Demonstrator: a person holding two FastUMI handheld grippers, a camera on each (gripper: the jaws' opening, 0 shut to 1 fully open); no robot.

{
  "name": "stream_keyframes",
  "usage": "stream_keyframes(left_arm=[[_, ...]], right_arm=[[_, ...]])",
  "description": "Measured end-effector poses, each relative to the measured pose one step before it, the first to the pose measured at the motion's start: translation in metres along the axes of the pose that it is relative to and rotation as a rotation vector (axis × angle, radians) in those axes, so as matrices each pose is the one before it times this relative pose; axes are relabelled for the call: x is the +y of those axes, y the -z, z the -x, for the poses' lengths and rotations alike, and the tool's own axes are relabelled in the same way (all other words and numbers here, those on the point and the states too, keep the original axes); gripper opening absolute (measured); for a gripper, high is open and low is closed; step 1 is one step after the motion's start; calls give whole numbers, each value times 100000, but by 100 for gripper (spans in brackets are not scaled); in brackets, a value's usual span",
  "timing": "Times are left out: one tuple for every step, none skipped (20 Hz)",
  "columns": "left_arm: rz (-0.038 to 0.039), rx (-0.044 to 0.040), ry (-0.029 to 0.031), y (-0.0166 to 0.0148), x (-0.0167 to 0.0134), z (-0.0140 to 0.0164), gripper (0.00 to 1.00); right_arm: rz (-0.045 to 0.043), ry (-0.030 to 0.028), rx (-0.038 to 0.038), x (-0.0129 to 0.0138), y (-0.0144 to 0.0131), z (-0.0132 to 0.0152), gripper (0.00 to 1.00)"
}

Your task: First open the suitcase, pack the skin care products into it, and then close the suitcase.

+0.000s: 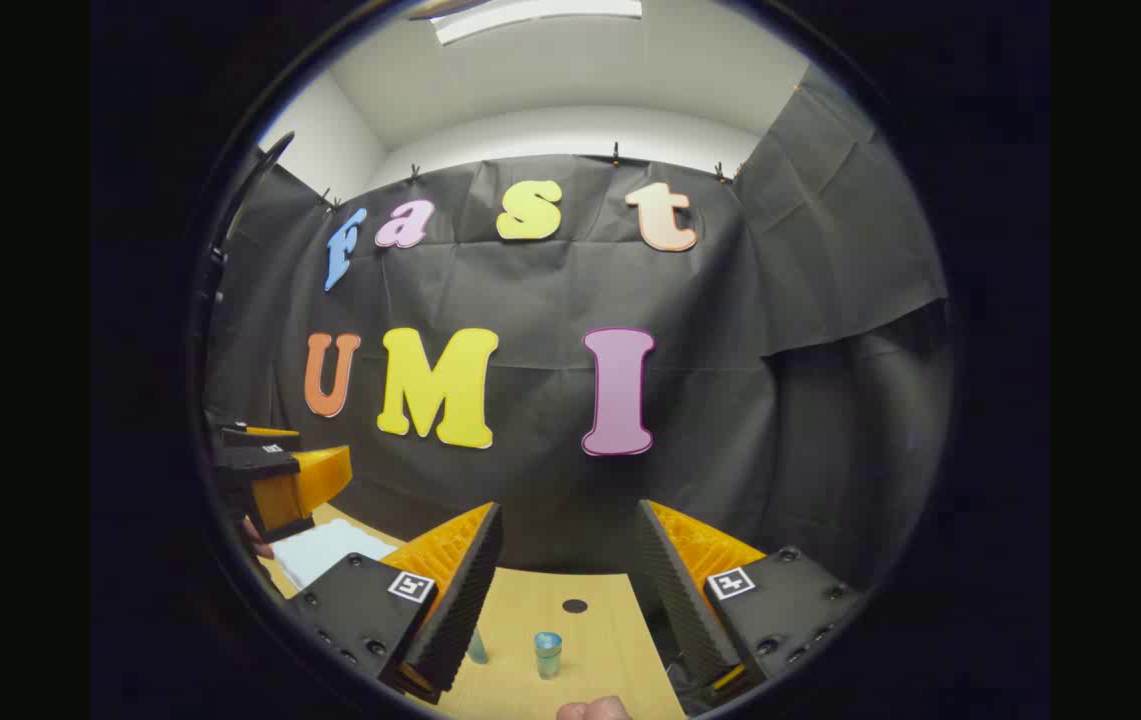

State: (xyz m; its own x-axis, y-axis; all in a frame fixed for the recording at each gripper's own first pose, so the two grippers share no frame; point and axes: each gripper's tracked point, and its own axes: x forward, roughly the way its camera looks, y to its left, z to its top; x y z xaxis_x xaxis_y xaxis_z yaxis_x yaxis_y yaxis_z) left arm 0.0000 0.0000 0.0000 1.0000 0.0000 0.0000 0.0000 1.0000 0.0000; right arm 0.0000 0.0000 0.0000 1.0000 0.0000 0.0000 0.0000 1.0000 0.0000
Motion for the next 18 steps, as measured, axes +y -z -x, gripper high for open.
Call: stream_keyframes(left_arm=[[478,339,-373,175,-39,-108,97],[489,135,-429,133,16,-113,97],[93,-1,-495,34,86,-97,97],[-136,-2,-356,90,-47,-97,97],[-101,193,-190,102,-36,-195,97],[115,20,-237,18,149,-246,97],[185,235,-347,132,146,-135,97],[127,340,-243,101,20,-176,97],[-28,360,-392,175,-7,-85,97],[154,267,-185,146,81,26,97],[-62,19,-320,140,73,-34,97],[-280,275,-276,173,22,-40,98],[-94,167,93,328,-36,-54,97],[-148,342,69,293,-79,54,97],[-86,655,117,381,-13,10,97],[-49,579,101,347,-61,50,97],[-114,956,-96,467,-88,1,97],[-17,607,124,325,-79,28,97]], right_arm=[[-59,21,673,-50,295,-136,80],[-140,-170,346,-15,68,-191,80],[-76,-231,-62,-2,40,-100,80],[-7,-252,-59,-22,-73,-196,80],[74,-376,-27,89,130,-129,80],[64,-191,-199,-11,-47,-160,80],[103,-311,158,43,159,-180,80],[-21,-297,39,83,105,-40,80],[-678,-868,101,213,162,-144,80],[-553,-332,-192,95,-3,-70,80],[27,-186,17,-58,156,47,80],[244,-415,24,63,174,-5,80],[516,16,339,22,280,-80,80],[356,-16,446,-90,187,29,80],[286,93,652,-25,399,105,80],[191,-29,636,-104,255,47,80],[282,59,559,-69,223,-23,80],[260,142,464,-134,155,70,80]])
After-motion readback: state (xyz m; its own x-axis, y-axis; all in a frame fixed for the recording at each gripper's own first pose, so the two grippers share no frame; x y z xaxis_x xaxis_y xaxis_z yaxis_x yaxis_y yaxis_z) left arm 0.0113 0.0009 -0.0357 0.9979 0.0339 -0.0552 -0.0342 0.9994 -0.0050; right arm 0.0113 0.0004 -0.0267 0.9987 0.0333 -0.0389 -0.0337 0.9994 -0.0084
